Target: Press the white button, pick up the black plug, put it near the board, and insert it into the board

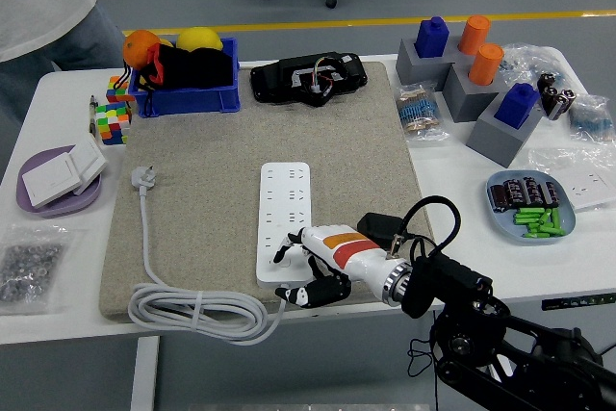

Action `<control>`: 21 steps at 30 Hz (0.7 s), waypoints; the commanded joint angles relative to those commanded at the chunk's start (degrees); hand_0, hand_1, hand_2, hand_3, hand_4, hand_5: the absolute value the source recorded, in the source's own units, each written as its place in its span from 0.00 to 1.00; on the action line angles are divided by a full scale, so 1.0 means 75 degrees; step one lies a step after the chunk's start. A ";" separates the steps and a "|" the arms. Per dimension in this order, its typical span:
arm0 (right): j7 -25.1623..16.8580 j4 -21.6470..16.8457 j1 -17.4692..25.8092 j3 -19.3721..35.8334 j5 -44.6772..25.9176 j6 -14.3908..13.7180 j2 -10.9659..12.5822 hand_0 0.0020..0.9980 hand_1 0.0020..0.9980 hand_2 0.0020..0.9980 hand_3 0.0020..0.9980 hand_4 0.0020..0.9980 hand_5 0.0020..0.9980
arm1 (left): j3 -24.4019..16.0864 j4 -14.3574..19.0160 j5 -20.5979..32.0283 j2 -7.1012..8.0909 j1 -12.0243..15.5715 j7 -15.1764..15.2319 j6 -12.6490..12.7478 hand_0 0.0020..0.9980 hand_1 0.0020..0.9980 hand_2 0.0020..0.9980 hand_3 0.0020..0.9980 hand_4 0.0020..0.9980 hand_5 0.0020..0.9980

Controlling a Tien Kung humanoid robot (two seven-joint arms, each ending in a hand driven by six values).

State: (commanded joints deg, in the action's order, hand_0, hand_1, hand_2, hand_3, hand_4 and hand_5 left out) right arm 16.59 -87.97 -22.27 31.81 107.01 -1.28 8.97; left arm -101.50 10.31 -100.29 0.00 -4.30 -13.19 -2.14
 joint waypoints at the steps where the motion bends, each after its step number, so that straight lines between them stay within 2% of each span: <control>1: -0.0015 0.0055 -0.0010 -0.0010 0.0004 -0.0013 -0.0010 0.00 0.00 0.12 0.65 0.79 0.40 | 0.0004 0.0000 0.0005 0.0000 0.0001 -0.0002 0.0000 0.83 0.80 0.78 0.81 0.60 0.50; 8: -0.0120 0.0480 -0.0114 -0.0083 0.0024 -0.0103 -0.0108 0.00 0.00 0.12 0.65 0.78 0.38 | 0.0013 0.0000 0.0001 0.0000 0.0005 -0.0004 -0.0004 0.83 0.80 0.78 0.80 0.60 0.50; 21: -0.0243 0.0773 -0.0182 -0.0191 0.0044 -0.0207 -0.0134 0.00 0.00 0.12 0.64 0.77 0.34 | 0.0023 0.0000 0.0013 0.0000 -0.0001 0.0005 -0.0003 0.83 0.80 0.78 0.81 0.60 0.50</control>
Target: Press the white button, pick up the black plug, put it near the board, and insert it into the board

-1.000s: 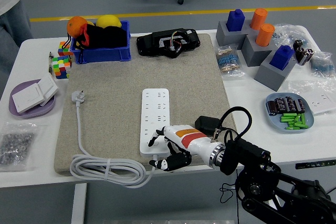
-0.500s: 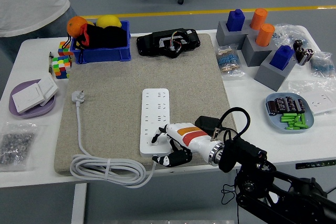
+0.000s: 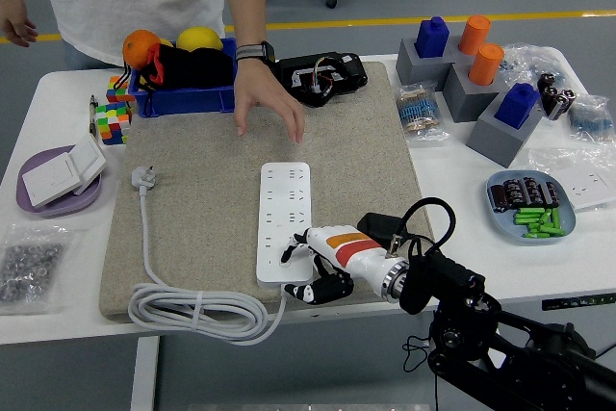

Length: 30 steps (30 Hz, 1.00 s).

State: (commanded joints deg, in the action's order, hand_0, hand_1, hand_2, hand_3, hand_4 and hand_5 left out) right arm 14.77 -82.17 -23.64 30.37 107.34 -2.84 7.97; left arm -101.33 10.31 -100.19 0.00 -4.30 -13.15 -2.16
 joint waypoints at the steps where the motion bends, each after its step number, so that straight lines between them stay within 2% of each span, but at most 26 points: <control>1: -0.0004 0.0016 -0.0004 -0.0017 -0.0004 0.0001 0.0009 0.00 0.00 0.12 0.64 0.77 0.34 | -0.0013 0.0000 -0.0013 0.0000 -0.0002 -0.0002 0.0001 0.83 0.80 0.78 0.81 0.60 0.50; 21: -0.0087 0.0153 -0.0013 -0.0122 -0.0044 -0.0003 0.0043 0.00 0.00 0.12 0.63 0.78 0.34 | -0.0001 0.0000 0.0015 0.0000 -0.0002 0.0005 0.0002 0.83 0.80 0.78 0.81 0.60 0.50; 30: -0.0086 -0.0030 -0.0013 0.0077 -0.0014 -0.0004 0.0049 0.00 0.00 0.12 0.63 0.78 0.34 | 0.0015 0.0000 0.0021 0.0000 -0.0025 0.0012 0.0002 0.83 0.80 0.78 0.81 0.60 0.49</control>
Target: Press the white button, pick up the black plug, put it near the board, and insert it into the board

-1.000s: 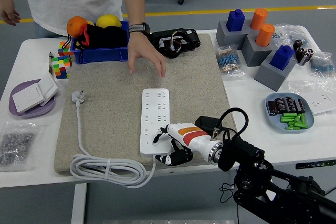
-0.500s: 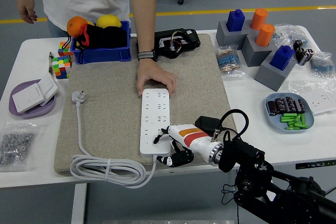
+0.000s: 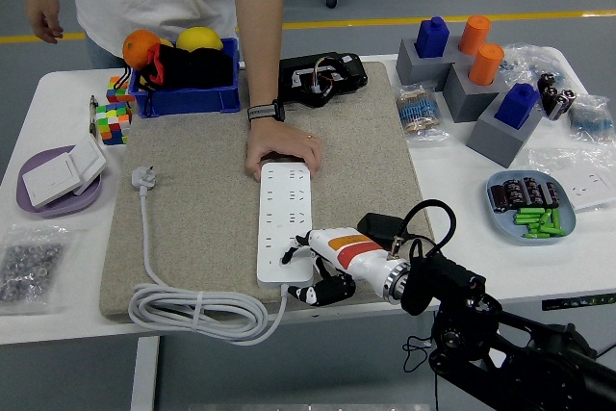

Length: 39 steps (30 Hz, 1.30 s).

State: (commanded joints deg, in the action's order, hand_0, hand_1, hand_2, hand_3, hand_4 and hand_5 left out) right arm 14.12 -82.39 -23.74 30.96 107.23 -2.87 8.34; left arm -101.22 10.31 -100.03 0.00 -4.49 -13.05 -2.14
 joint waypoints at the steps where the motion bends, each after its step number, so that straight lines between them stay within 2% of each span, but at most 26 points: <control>1: -0.0006 -0.0058 0.0002 0.0044 -0.0014 -0.0002 0.0003 0.00 0.00 0.12 0.63 0.78 0.34 | 0.0006 0.0000 0.0007 0.0000 0.0003 0.0002 0.0001 0.83 0.80 0.78 0.81 0.60 0.49; 8: -0.0069 -0.0604 -0.0005 0.0455 -0.0022 -0.0038 0.0005 0.00 0.00 0.12 0.63 0.78 0.34 | -0.0020 0.0000 -0.0039 0.0000 0.0020 -0.0014 -0.0006 0.83 0.80 0.78 0.81 0.60 0.49; 11: -0.0295 -0.0785 0.0035 0.0658 -0.0012 -0.0202 0.0018 0.00 0.00 0.12 0.63 0.78 0.34 | -0.0010 0.0000 -0.0026 0.0000 0.0017 -0.0009 -0.0004 0.83 0.80 0.78 0.81 0.60 0.49; 14: -0.0585 -0.0817 0.0108 0.0912 -0.0058 -0.0407 0.0018 0.00 0.00 0.12 0.63 0.78 0.34 | 0.0000 0.0000 -0.0018 0.0000 0.0015 -0.0003 -0.0005 0.83 0.80 0.78 0.81 0.60 0.49; 15: -0.0647 -0.0801 0.0136 0.1010 -0.0048 -0.0433 0.0015 0.11 0.05 0.16 0.64 0.78 0.33 | -0.0003 0.0000 -0.0019 0.0000 0.0015 -0.0003 -0.0004 0.83 0.80 0.78 0.81 0.60 0.49; 20: -0.0908 -0.0621 0.0358 0.1626 0.0065 -0.0411 -0.0004 0.11 0.05 0.16 0.64 0.78 0.33 | -0.0020 0.0000 -0.0035 0.0000 0.0015 -0.0004 -0.0003 0.83 0.80 0.78 0.81 0.60 0.49; 21: -0.0955 -0.0605 0.0409 0.1743 0.0109 -0.0405 -0.0008 0.54 0.52 0.53 0.71 0.82 0.30 | -0.0012 0.0000 -0.0032 0.0000 0.0017 -0.0008 -0.0006 0.83 0.80 0.78 0.81 0.60 0.49; 26: -0.1177 -0.0568 0.0635 0.2283 0.0209 -0.0395 0.0000 0.54 0.52 0.53 0.71 0.82 0.30 | -0.0049 0.0000 -0.0078 0.0000 0.0027 -0.0014 -0.0006 0.83 0.80 0.78 0.81 0.60 0.49; 27: -0.1221 -0.0558 0.0693 0.2410 0.0246 -0.0383 0.0005 0.84 0.87 0.86 0.90 0.96 0.28 | -0.0046 0.0000 -0.0074 0.0000 0.0025 -0.0013 -0.0005 0.83 0.80 0.78 0.81 0.60 0.50; 32: -0.1220 -0.0535 0.0981 0.3013 0.0402 -0.0176 0.0029 0.84 0.87 0.86 0.90 0.96 0.28 | -0.0022 0.0000 -0.0039 0.0000 0.0019 -0.0004 -0.0004 0.83 0.80 0.78 0.81 0.60 0.50; 33: -0.1188 -0.0534 0.1046 0.3142 0.0445 -0.0110 0.0037 0.92 0.93 0.93 0.96 1.00 0.30 | -0.0026 0.0000 -0.0045 0.0000 0.0019 -0.0005 -0.0004 0.83 0.80 0.78 0.80 0.60 0.50; 38: -0.0993 -0.0512 0.1341 0.3589 0.0630 0.0178 0.0128 0.92 0.93 0.93 0.96 1.00 0.30 | -0.0040 0.0000 -0.0055 0.0000 0.0023 -0.0005 -0.0003 0.83 0.80 0.78 0.80 0.60 0.50; 39: -0.0962 -0.0489 0.1415 0.3656 0.0650 0.0232 0.0161 0.92 0.92 0.91 0.93 1.00 0.31 | -0.0044 0.0000 -0.0056 0.0000 0.0026 -0.0005 -0.0003 0.83 0.80 0.78 0.81 0.60 0.50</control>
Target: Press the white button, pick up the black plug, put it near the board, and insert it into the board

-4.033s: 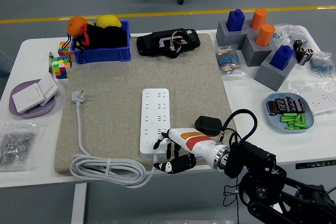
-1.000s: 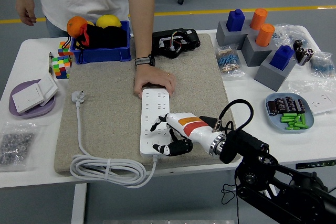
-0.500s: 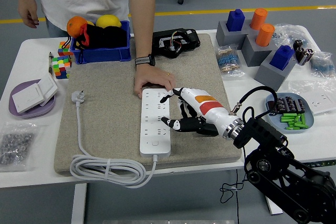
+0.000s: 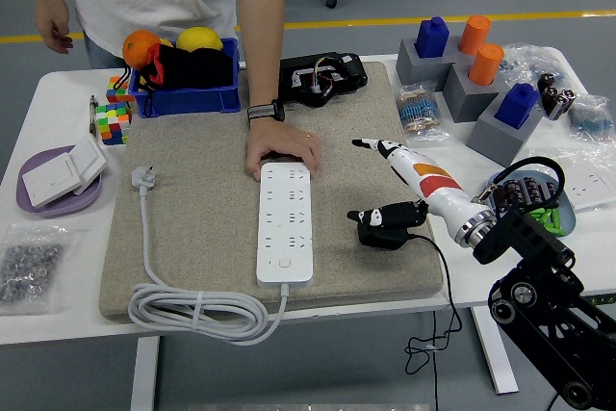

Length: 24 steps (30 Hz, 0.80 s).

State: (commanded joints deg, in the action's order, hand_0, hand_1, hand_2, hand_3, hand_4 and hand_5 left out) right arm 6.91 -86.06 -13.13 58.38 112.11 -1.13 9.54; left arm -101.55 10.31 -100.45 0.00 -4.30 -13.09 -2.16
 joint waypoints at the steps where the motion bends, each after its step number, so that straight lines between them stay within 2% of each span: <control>1: 0.0006 0.0019 0.0043 0.0034 0.0006 0.0023 0.0021 0.92 0.92 0.91 0.93 1.00 0.31 | -0.0004 0.0000 -0.0005 0.0000 0.0002 -0.0001 0.0000 0.83 0.80 0.78 0.81 0.60 0.50; 5: -0.0100 0.0164 0.0293 0.0089 -0.0005 -0.0101 0.0135 0.92 0.92 0.91 0.93 1.00 0.31 | -0.0014 0.0000 -0.0011 0.0000 0.0008 -0.0006 0.0001 0.83 0.80 0.78 0.81 0.60 0.50; 6: -0.0120 0.0198 0.0337 0.0091 -0.0008 -0.0126 0.0151 0.89 0.87 0.83 0.86 1.00 0.27 | -0.0015 0.0000 -0.0011 0.0000 0.0004 -0.0007 0.0001 0.83 0.80 0.78 0.81 0.60 0.50; 11: -0.0231 0.0447 0.0478 0.0046 -0.0164 -0.0374 0.0186 0.89 0.87 0.83 0.86 1.00 0.27 | 0.0009 0.0000 0.0007 0.0000 -0.0022 -0.0003 0.0002 0.83 0.80 0.78 0.81 0.60 0.50; 12: -0.0275 0.0511 0.0482 0.0032 -0.0224 -0.0447 0.0187 0.80 0.80 0.77 0.80 0.99 0.22 | 0.0005 0.0000 0.0001 0.0000 -0.0028 -0.0004 0.0001 0.83 0.80 0.78 0.81 0.60 0.50; 17: -0.0636 0.0895 0.0435 -0.0099 -0.0662 -0.0842 0.0173 0.80 0.80 0.77 0.80 0.99 0.22 | 0.0029 0.0000 0.0012 0.0000 -0.0050 -0.0009 -0.0002 0.83 0.80 0.78 0.81 0.60 0.50; 18: -0.0725 0.0979 0.0420 -0.0148 -0.0740 -0.0907 0.0165 0.73 0.71 0.68 0.68 0.90 0.17 | 0.0036 0.0000 0.0017 0.0000 -0.0052 -0.0007 -0.0002 0.83 0.80 0.78 0.81 0.60 0.49; 23: -0.0903 0.1194 0.0364 -0.0359 -0.0951 -0.1016 0.0134 0.73 0.71 0.68 0.68 0.90 0.17 | 0.0045 0.0000 0.0007 0.0000 -0.0053 -0.0010 -0.0004 0.83 0.80 0.78 0.81 0.60 0.49; 24: -0.0907 0.1212 0.0356 -0.0403 -0.0977 -0.1015 0.0132 0.70 0.66 0.64 0.65 0.87 0.15 | 0.0044 0.0000 0.0004 0.0000 -0.0051 -0.0011 -0.0004 0.83 0.80 0.78 0.80 0.60 0.49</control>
State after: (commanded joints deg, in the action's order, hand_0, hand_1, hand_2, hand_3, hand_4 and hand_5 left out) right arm 0.10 -76.97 -10.46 55.36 104.78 -8.74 10.53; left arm -101.22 10.31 -100.42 0.00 -4.68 -13.18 -2.20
